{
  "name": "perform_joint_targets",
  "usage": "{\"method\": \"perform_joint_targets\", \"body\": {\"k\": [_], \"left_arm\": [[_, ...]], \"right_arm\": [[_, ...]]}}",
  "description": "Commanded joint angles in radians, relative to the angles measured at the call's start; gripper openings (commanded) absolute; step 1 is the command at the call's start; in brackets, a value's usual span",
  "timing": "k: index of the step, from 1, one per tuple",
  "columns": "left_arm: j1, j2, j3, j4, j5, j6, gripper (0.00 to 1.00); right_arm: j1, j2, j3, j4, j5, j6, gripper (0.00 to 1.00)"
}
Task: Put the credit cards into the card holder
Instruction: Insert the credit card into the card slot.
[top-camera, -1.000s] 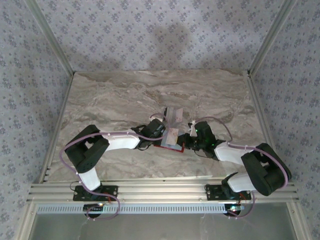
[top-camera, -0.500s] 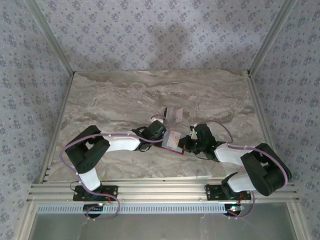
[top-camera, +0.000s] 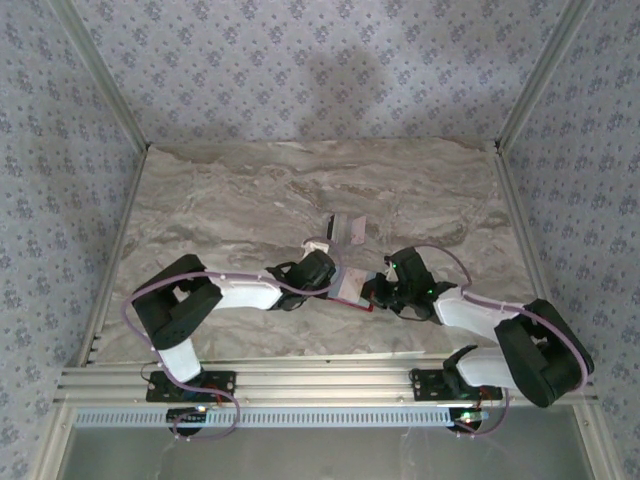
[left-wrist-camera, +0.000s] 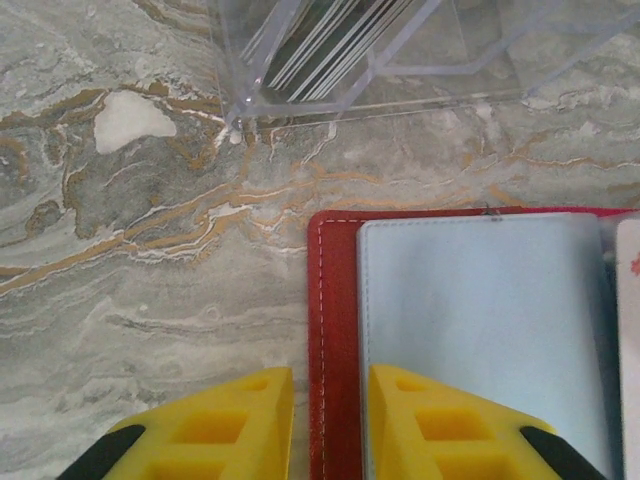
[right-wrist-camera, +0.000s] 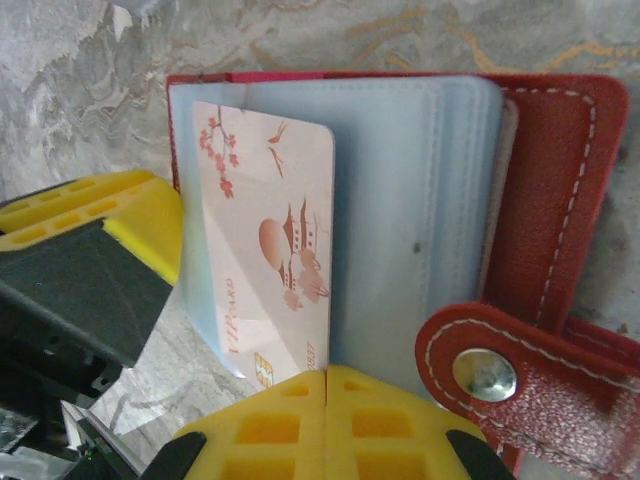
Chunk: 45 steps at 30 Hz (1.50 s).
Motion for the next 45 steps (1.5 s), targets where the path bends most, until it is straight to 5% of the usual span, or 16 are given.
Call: {"method": "perform_joint_targets", "body": {"k": [1, 45], "left_arm": [[-0.014, 0.011, -0.054, -0.099, 0.014, -0.015, 0.26], [-0.038, 0.016, -0.082, -0.069, -0.045, 0.024, 0.27]], "right_arm": [[-0.004, -0.013, 0.042, -0.112, 0.012, -0.023, 0.0], [-0.072, 0.098, 0.236, -0.398, -0.195, -0.167, 0.0]]}}
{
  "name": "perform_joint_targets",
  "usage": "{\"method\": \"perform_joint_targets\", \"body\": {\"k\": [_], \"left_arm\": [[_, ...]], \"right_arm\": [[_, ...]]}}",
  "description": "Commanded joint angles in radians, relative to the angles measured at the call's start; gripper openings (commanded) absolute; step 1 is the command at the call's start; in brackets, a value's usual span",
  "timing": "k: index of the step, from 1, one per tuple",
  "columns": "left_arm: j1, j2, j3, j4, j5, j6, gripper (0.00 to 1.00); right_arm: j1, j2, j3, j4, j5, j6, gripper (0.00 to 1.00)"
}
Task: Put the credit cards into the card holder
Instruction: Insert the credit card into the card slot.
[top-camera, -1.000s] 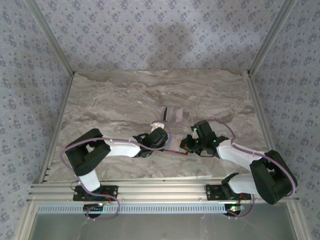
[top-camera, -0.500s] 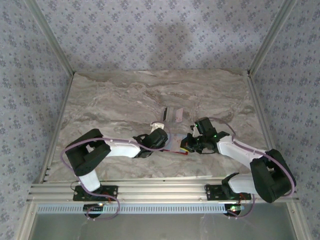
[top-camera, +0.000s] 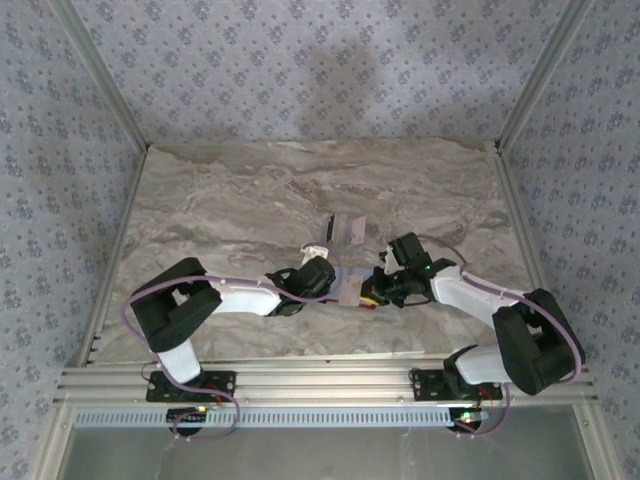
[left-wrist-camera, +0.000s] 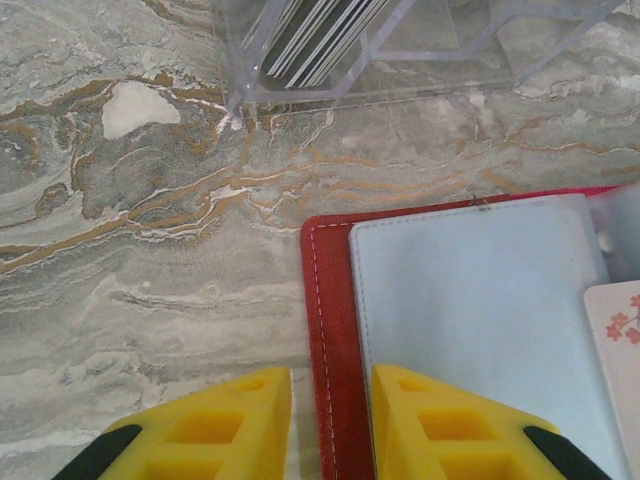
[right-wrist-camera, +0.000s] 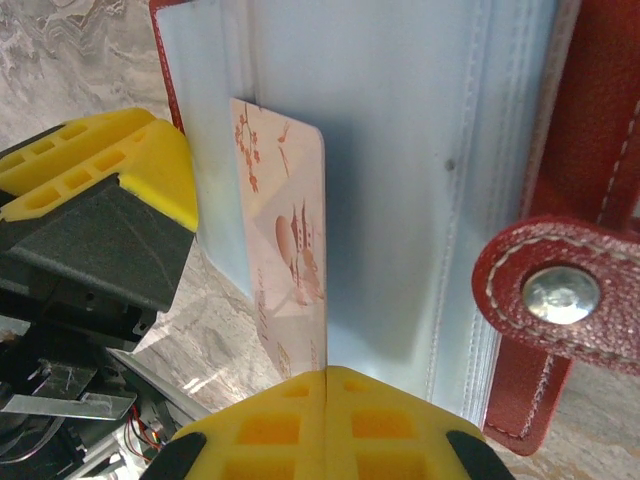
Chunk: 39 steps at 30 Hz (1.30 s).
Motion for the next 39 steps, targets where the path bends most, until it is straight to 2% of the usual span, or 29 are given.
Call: {"method": "perform_joint_targets", "body": {"k": [1, 21, 28, 39], "left_arm": [[-0.009, 0.027, -0.044, -0.111, 0.007, 0.027, 0.27], [-0.018, 0.024, -0.052, -0.1, 0.008, 0.036, 0.27], [-0.018, 0.017, -0.062, -0.09, 0.014, 0.03, 0.27], [-0.033, 0.014, -0.075, -0.089, 0.009, 0.019, 0.27]], "right_arm": [[-0.009, 0.02, 0.037, -0.044, -0.028, -0.034, 0.0], [-0.026, 0.118, 0.146, -0.1, -0.046, -0.105, 0.0], [-0.021, 0.115, 0.129, -0.047, -0.011, -0.078, 0.0], [0.017, 0.089, 0.076, 0.053, 0.114, -0.01, 0.0]]}}
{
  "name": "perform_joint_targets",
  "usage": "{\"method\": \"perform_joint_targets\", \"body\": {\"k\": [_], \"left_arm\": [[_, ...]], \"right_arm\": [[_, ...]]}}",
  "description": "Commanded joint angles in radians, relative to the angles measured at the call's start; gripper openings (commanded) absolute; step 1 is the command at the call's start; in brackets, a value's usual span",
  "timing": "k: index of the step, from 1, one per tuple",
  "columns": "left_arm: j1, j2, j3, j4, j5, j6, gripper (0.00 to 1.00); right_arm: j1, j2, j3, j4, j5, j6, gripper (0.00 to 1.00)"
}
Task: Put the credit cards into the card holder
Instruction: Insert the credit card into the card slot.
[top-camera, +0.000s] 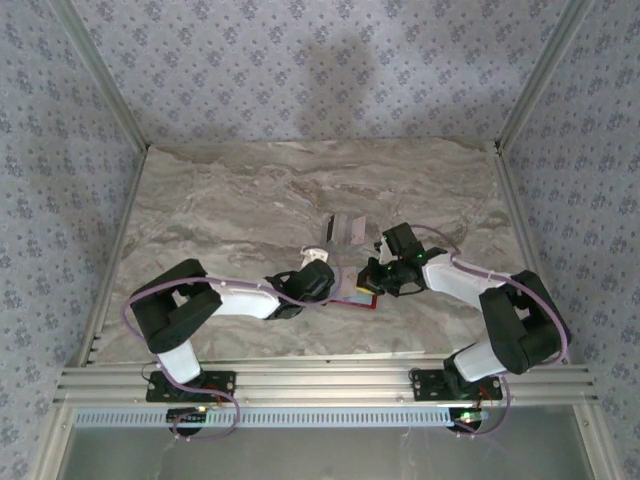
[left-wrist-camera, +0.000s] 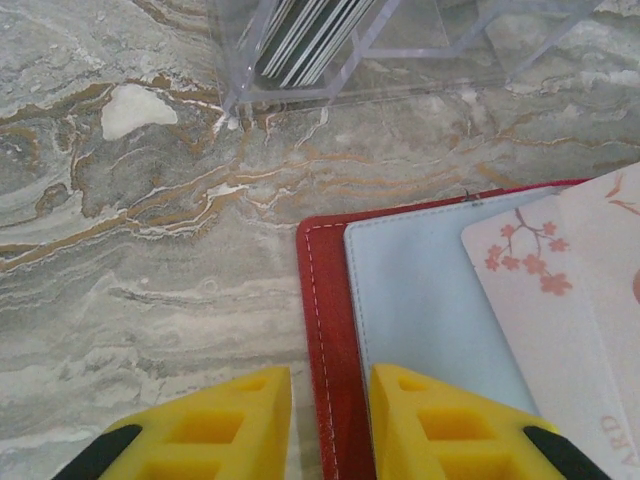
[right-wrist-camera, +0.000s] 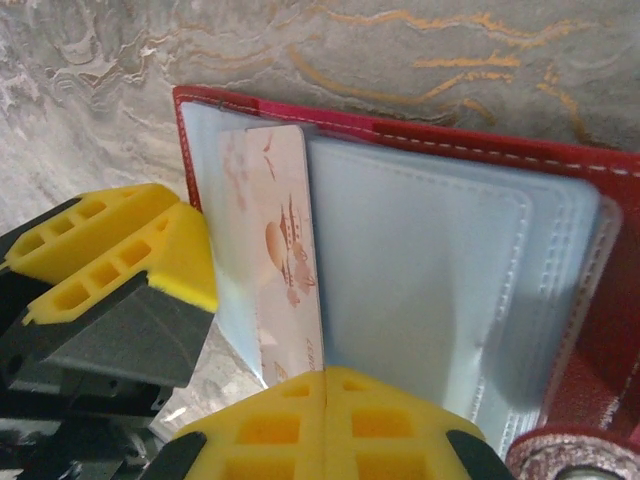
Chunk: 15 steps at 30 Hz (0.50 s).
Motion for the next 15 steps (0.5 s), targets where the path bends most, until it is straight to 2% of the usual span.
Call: {"method": "perform_joint_targets", "body": {"k": [1, 15], "left_arm": [[-0.019, 0.02, -0.044, -0.133, 0.028, 0.004, 0.27], [-0.045, 0.038, -0.005, -0.14, 0.05, -0.012, 0.28]], "right_arm": [[0.02, -0.024, -0.014, 0.029, 0.068, 0.03, 0.0], [0.139, 0.041, -0.001, 0.176, 0.116, 0.07, 0.0]]}}
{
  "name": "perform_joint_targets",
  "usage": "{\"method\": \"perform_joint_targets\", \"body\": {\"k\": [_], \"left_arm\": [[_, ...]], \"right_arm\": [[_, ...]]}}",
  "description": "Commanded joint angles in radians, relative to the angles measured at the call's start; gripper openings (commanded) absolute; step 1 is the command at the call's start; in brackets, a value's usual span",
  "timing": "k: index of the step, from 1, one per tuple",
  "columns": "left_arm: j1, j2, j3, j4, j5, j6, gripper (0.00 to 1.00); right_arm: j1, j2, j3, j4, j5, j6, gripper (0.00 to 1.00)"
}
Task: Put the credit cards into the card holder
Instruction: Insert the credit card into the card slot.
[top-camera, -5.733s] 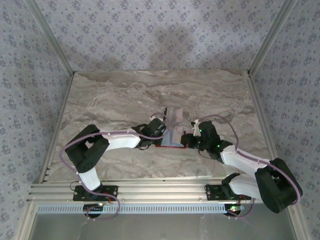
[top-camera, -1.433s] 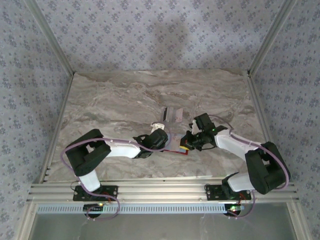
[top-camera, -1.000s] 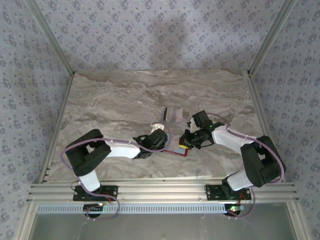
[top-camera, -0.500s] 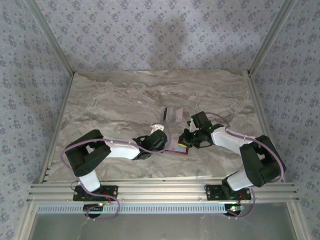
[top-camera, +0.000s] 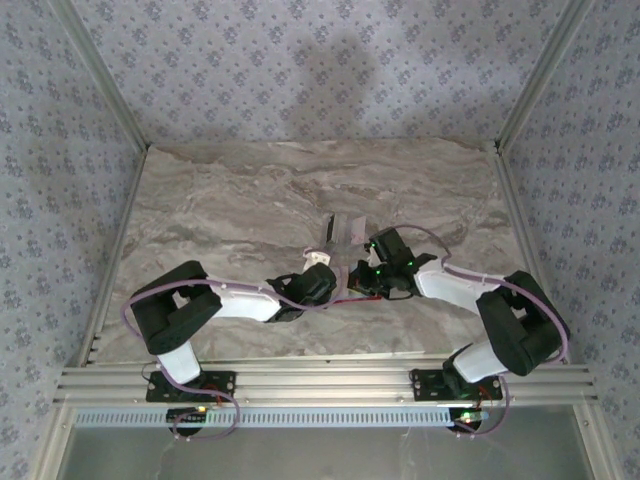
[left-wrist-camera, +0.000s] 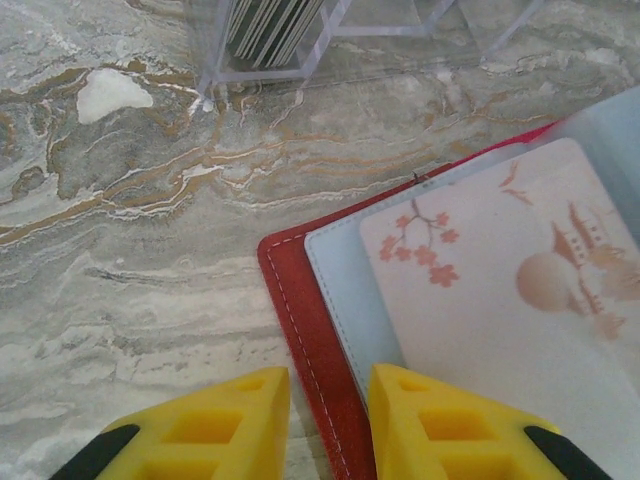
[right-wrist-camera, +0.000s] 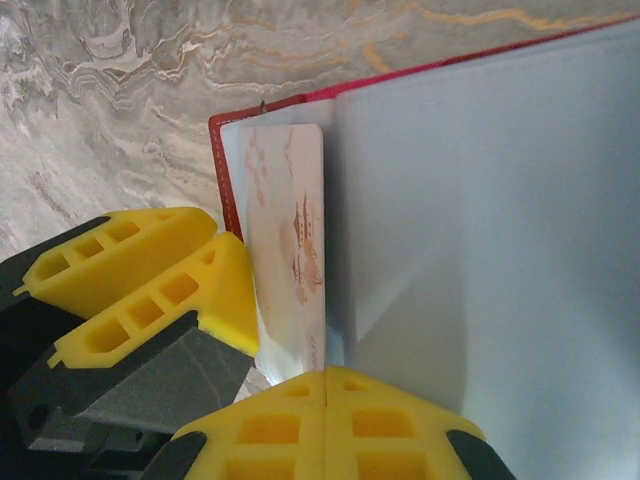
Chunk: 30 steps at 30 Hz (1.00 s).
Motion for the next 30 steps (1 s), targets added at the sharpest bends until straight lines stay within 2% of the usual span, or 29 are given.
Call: {"method": "perform_joint_targets", "body": {"k": [1, 6, 13, 21, 30], "left_arm": [[-0.019, 0.037, 0.0, -0.14, 0.06, -0.004, 0.28], [0.012, -0.015, -0.023, -0.138, 0.107, -0.005, 0.34], [0.076, -0.104, -0.108, -0.061, 0.238, -0.018, 0.36], [0.119, -0.162, -0.18, 0.029, 0.323, -0.053, 0.25], [0.128, -0.247, -0.227, 0.015, 0.338, -0.051, 0.26]], "right_arm": [[0.025, 0.039, 0.015, 0.06, 0.02, 0.009, 0.0], [0.013, 0.022, -0.005, 0.046, 0.028, -0.011, 0.0], [0.01, 0.014, -0.019, 0.016, 0.022, -0.044, 0.0], [0.012, 0.022, -0.029, 0.03, 0.024, -0.051, 0.0], [0.024, 0.029, -0.023, 0.044, 0.013, -0.064, 0.0]]}}
